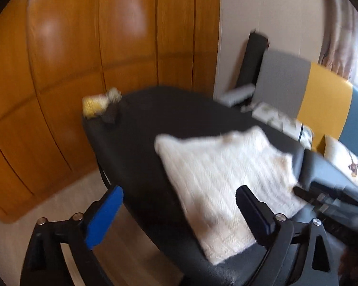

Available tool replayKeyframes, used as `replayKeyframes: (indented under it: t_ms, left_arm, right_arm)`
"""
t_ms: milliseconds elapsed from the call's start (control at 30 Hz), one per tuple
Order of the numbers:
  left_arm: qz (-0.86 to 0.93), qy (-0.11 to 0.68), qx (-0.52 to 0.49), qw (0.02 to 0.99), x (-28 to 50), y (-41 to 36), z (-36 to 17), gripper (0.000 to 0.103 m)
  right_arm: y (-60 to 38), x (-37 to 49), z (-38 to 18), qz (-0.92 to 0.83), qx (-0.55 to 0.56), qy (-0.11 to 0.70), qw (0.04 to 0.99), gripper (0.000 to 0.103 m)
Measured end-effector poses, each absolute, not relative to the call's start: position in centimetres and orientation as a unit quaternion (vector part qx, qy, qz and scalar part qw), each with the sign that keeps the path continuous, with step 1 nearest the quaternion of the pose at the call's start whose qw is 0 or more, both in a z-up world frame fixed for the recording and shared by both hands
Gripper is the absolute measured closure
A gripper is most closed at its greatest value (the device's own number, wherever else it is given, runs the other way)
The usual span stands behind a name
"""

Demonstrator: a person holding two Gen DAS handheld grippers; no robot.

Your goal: Fold clothes

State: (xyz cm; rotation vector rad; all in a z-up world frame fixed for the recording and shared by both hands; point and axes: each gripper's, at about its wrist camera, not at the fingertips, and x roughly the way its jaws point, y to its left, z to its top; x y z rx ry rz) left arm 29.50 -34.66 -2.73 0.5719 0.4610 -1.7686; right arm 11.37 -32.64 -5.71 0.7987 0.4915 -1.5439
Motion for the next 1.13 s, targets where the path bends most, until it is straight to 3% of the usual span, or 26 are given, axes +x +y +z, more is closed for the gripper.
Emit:
replayKeyframes:
  t_ms: [233, 367, 1133]
  left_arm:
    - [-0.73, 0.134, 0.224, 0.632, 30.5, -31.7, 1.1, 0.001]
    - [-0.749, 0.173, 0.213, 0.603, 31.5, -31.5, 2.3, 0.001]
    - [-0.753, 0.204, 0.239, 0.578, 30.6, -32.8, 1.4, 0.001]
  right_arm:
    - [-31.1, 12.6, -6.2, -0.662, 0.342, 0.23, 0.626, 0.054]
    - [-31.2, 12.9, -6.4, -0.659, 0.342, 0.23, 0.63, 0.054]
    - [-31.4, 14.5, -6.1, -0.653, 0.305, 0.288, 0.631, 0.054]
